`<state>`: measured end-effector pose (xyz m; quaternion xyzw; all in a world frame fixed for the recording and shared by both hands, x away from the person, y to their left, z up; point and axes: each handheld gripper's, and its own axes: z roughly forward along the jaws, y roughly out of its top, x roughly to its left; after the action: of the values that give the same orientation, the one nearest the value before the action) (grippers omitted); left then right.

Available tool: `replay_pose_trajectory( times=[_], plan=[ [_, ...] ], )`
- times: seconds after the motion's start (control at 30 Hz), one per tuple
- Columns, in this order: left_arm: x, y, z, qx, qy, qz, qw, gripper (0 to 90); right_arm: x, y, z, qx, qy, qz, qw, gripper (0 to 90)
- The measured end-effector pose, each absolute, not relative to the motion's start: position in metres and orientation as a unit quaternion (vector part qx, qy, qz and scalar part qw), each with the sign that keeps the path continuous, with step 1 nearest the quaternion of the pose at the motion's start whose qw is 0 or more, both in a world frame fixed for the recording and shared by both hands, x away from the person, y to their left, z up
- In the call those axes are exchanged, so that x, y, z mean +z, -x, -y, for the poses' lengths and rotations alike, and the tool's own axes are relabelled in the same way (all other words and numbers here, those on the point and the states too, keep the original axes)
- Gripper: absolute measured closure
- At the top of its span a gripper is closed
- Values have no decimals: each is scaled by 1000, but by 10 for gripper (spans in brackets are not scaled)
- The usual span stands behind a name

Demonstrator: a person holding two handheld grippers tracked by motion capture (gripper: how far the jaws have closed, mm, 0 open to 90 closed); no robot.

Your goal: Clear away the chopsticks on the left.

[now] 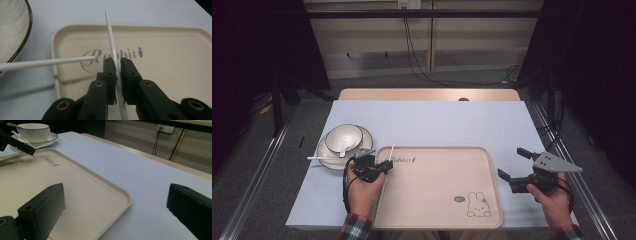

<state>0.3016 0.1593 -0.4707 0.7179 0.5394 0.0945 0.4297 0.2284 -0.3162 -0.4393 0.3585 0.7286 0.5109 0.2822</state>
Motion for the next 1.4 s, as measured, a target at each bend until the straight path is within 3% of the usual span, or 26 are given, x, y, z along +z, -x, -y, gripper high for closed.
replay_pose_trajectory(
  times=[0.6,0.87,1.4],
  plan=[
    [-475,-291,-168,110,-734,-548,386,793,-440,-236,312,516,-353,-729,278,11],
    [-475,-288,-170,108,-735,-541,395,712,-439,-236,309,515,-348,-733,278,12],
    [-444,-294,-171,111,-739,-498,440,448,-438,-235,310,516,-352,-730,278,14]
  ],
)
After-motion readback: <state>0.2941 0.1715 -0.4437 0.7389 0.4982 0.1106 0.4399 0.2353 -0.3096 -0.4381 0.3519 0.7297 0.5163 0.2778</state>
